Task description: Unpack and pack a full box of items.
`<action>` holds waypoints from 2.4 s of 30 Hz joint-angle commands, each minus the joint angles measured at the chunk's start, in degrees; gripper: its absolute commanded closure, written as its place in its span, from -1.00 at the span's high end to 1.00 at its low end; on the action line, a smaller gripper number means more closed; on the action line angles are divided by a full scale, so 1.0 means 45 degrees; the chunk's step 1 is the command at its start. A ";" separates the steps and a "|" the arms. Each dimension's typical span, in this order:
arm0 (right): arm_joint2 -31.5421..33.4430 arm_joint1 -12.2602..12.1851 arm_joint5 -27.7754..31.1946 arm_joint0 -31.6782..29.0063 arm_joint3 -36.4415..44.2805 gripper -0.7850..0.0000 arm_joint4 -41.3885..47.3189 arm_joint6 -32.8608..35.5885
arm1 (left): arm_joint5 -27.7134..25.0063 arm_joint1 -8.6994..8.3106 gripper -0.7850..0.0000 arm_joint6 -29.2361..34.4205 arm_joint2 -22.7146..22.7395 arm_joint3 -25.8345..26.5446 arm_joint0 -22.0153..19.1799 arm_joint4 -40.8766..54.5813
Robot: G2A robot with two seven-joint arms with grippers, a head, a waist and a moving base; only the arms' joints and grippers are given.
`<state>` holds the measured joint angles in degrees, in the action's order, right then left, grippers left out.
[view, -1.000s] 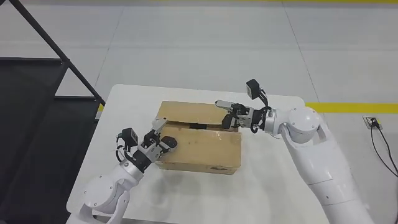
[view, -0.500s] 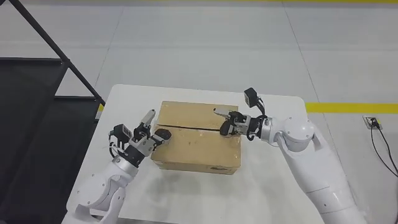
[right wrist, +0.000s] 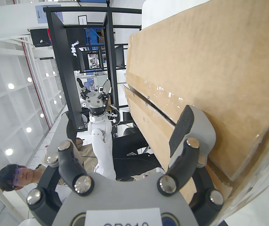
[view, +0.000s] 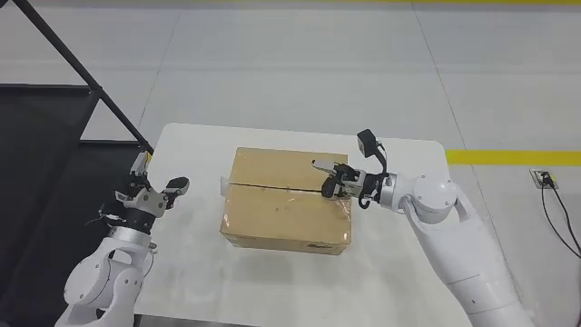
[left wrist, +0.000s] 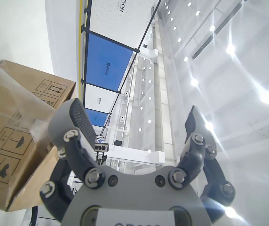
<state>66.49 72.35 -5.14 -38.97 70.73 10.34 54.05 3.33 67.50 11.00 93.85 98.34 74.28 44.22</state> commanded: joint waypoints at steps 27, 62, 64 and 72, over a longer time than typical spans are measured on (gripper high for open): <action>0.0120 -0.0186 0.0427 -0.0709 0.0750 1.00 -0.0212 -0.0240 | 0.2455 0.0462 1.00 0.0449 -0.2490 -0.6697 -0.3769 0.0842; -0.0232 -0.0253 0.0387 -0.0308 0.0349 1.00 -0.0026 -0.0159 | 0.1158 0.1211 -0.52 0.1216 -0.3750 -1.0685 -0.6461 0.1614; -0.0261 -0.0250 0.0399 -0.0262 0.0299 1.00 -0.0006 -0.0167 | 0.1103 0.1196 -0.58 0.1256 -0.3643 -1.0587 -0.6384 0.1638; -0.0321 -0.0250 0.0458 -0.0164 0.0147 1.00 0.0094 -0.0215 | 0.0310 0.1105 -0.85 0.1111 -0.3029 -0.9457 -0.5575 0.1691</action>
<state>65.07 71.23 -3.09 -39.75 71.46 10.73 53.13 5.63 72.53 16.44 79.74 54.71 48.36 51.79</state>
